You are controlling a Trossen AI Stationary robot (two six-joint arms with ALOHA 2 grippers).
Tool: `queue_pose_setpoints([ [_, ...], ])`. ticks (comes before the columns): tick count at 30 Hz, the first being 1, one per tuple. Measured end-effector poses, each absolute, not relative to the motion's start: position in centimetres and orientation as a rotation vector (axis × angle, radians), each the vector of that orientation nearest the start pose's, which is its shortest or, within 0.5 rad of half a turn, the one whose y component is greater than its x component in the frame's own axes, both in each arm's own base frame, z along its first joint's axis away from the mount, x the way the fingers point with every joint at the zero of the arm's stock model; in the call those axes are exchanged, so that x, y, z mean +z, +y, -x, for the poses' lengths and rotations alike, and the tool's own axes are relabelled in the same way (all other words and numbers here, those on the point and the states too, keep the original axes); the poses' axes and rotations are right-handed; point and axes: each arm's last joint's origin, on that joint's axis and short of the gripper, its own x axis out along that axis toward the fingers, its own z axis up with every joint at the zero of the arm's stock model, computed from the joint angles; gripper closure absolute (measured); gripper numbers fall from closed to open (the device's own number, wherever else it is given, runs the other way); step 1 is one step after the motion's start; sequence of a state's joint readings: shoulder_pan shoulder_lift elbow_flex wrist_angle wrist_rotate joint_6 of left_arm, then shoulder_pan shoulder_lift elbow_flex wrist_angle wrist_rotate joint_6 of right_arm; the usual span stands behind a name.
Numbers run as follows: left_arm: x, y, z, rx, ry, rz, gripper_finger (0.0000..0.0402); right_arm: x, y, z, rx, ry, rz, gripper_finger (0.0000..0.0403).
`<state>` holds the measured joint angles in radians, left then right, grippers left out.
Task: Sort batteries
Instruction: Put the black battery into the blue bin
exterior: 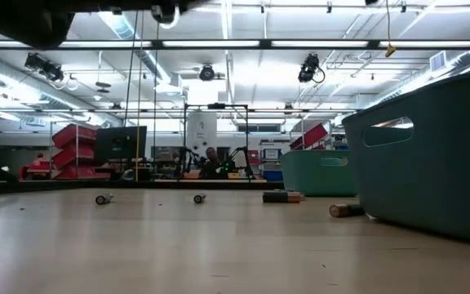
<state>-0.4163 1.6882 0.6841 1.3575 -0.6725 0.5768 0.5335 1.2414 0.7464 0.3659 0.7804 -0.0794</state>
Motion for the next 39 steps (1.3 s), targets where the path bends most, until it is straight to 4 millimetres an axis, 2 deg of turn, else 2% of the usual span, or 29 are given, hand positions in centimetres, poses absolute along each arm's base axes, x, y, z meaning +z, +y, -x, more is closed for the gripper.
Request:
queue_pose_setpoints([
  [6,21.9,-10.7,-28.2,0.236,-0.365,-0.351,0.0371,29.5,12.2,-24.2,-0.081,-0.045,0.212,0.0304],
  [10,22.4,-10.9,-28.5,0.115,-0.437,-0.348,0.0371,29.9,12.2,-25.4,0.070,-0.194,0.259,0.0304],
  [17,23.3,-11.0,-29.2,0.029,-0.507,-0.367,0.0371,28.0,12.6,-28.1,0.045,-0.373,0.390,0.0304],
  [21,23.3,-10.8,-29.2,0.031,-0.507,-0.370,0.0371,27.1,12.9,-28.8,0.007,-0.462,0.388,0.0298],
  [27,23.3,-10.0,-29.6,0.050,-0.503,-0.416,0.0371,25.7,12.2,-29.9,-0.001,-0.484,0.280,0.0269],
  [33,23.3,-9.5,-29.8,0.020,-0.516,-0.458,0.0371,25.7,11.6,-30.2,-0.014,-0.486,0.256,0.0222],
  [39,23.3,-8.1,-30.2,0.046,-0.514,-0.483,0.0371,25.4,10.7,-30.7,-0.016,-0.450,0.232,0.0183],
])
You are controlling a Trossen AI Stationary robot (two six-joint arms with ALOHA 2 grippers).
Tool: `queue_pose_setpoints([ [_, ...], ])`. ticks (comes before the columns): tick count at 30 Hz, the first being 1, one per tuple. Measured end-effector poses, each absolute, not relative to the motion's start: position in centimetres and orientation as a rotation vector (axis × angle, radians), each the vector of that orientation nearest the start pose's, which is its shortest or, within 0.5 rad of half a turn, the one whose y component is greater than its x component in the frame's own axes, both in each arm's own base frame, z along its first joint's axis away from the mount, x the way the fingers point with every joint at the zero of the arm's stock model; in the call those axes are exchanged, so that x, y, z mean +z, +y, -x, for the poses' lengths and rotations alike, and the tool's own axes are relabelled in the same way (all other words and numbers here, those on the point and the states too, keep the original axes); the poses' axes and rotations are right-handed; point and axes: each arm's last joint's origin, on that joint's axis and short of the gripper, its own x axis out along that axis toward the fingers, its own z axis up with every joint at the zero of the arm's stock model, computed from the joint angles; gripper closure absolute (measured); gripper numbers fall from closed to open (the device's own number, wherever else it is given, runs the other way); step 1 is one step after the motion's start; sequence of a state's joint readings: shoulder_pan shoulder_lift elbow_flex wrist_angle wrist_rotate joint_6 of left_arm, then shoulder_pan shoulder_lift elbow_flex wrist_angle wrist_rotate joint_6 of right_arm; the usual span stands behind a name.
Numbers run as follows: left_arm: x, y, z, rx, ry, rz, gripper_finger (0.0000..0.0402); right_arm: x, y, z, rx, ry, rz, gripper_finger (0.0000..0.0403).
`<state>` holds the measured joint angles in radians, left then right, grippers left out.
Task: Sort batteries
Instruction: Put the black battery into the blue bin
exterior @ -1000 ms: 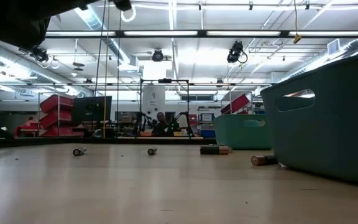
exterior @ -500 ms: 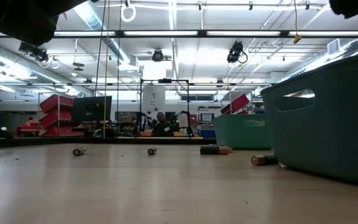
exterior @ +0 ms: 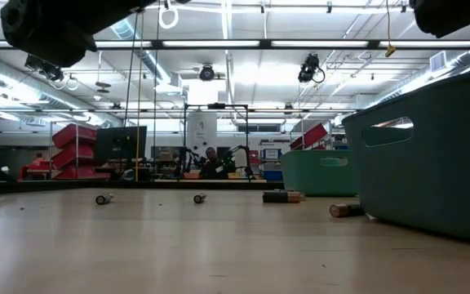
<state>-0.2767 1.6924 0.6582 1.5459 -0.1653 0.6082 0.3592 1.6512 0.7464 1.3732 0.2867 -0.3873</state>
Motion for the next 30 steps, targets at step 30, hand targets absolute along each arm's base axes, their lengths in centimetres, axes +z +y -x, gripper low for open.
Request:
queue_pose_setpoints([
  [30,22.8,-6.0,-31.0,0.021,-0.462,-0.470,0.0371,25.0,7.5,-31.9,-0.078,-0.395,0.268,0.0238],
])
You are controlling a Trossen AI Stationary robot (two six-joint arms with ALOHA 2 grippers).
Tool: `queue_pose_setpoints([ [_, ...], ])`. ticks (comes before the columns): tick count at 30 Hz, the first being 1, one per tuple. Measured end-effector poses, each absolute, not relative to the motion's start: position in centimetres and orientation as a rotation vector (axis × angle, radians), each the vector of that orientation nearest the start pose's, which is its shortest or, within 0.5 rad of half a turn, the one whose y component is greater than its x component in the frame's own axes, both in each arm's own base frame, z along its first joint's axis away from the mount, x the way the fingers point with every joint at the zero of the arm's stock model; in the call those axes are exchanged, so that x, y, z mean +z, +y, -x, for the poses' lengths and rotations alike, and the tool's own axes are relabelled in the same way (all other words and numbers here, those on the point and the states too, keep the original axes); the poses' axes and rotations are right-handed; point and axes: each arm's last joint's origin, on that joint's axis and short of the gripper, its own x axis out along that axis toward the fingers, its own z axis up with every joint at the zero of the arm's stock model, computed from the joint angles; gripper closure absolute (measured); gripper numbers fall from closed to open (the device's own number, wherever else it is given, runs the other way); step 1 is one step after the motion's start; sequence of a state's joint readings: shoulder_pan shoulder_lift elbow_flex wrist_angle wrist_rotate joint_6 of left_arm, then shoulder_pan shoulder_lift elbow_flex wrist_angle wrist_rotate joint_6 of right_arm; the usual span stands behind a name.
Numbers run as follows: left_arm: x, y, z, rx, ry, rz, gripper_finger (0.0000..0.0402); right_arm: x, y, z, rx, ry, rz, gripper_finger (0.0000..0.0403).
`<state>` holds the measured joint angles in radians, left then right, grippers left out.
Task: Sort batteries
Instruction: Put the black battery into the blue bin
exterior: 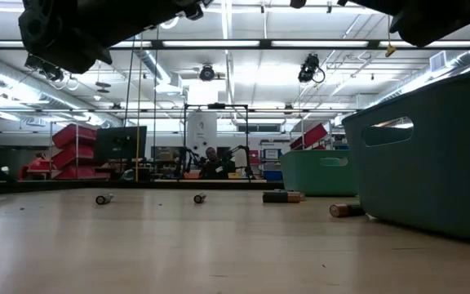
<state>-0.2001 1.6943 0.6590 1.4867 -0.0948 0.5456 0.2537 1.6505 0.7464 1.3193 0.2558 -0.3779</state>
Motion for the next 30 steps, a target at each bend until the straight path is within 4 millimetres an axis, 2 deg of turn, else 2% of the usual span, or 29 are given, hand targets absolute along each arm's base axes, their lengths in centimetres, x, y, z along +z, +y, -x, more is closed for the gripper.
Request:
queue_pose_setpoints([
  [9,22.75,-6.02,-31.03,0.018,-0.465,-0.470,0.0371,24.88,7.74,-31.85,-0.077,-0.384,0.311,0.0248],
  [14,22.69,-6.04,-31.05,0.017,-0.458,-0.470,0.0357,24.86,7.75,-31.86,-0.077,-0.382,0.311,0.0271],
  [21,22.80,-5.79,-31.01,0.092,-0.446,-0.392,0.0299,24.85,7.72,-31.86,-0.088,-0.378,0.315,0.0366],
  [30,22.07,-5.52,-31.12,0.225,-0.339,-0.326,0.0221,24.79,8.30,-31.66,-0.153,-0.351,0.325,0.0366],
])
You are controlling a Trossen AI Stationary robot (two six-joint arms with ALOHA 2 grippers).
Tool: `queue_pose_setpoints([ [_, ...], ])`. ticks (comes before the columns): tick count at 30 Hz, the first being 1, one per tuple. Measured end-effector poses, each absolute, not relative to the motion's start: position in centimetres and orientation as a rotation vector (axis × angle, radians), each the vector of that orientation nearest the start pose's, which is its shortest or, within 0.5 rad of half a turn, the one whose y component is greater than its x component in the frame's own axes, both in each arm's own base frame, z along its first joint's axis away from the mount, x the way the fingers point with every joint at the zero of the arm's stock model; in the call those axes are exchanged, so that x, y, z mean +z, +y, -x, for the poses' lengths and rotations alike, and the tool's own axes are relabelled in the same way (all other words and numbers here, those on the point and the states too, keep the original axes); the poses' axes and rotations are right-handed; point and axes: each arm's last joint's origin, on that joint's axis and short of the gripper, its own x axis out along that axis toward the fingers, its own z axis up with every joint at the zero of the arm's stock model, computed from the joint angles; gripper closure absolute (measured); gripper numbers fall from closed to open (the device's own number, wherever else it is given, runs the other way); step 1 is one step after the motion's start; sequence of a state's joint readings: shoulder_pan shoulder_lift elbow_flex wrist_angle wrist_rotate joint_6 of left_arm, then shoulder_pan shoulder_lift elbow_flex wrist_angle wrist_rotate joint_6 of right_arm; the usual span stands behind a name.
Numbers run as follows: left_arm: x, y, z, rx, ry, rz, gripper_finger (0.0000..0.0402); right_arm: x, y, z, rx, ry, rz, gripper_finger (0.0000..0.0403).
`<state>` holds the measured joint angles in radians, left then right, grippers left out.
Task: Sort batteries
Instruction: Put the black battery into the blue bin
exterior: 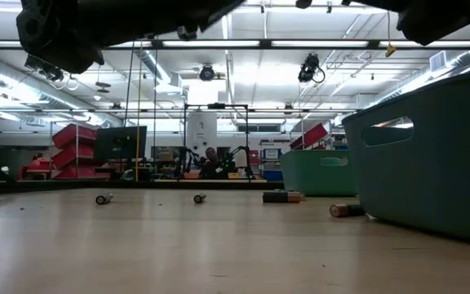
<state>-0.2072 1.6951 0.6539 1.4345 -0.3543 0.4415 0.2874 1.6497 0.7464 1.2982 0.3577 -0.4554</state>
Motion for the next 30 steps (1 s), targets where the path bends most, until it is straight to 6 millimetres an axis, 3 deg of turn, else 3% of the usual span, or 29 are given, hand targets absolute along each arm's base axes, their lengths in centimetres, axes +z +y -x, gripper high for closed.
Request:
queue_pose_setpoints([
  [7,20.5,-6.7,-31.1,0.302,-0.162,-0.295,0.0207,27.2,10.7,-28.8,-0.276,-0.208,0.263,0.0366],
  [11,20.2,-7.3,-30.7,0.401,-0.120,-0.278,0.0207,28.0,11.2,-26.5,-0.196,-0.055,0.085,0.0366],
  [18,20.1,-7.5,-30.1,0.647,-0.050,-0.246,0.0208,25.9,10.9,-23.5,0.105,0.402,-0.253,0.0366],
  [22,20.1,-7.7,-30.0,0.649,-0.052,-0.241,0.0208,24.3,12.3,-22.8,0.239,0.616,-0.401,0.0366],
  [25,20.1,-7.8,-30.0,0.649,-0.051,-0.240,0.0208,23.4,13.1,-22.5,0.239,0.760,-0.421,0.0366],
  [30,20.1,-7.7,-30.0,0.649,-0.049,-0.242,0.0208,23.7,14.0,-22.1,0.168,1.092,-0.305,0.0366],
])
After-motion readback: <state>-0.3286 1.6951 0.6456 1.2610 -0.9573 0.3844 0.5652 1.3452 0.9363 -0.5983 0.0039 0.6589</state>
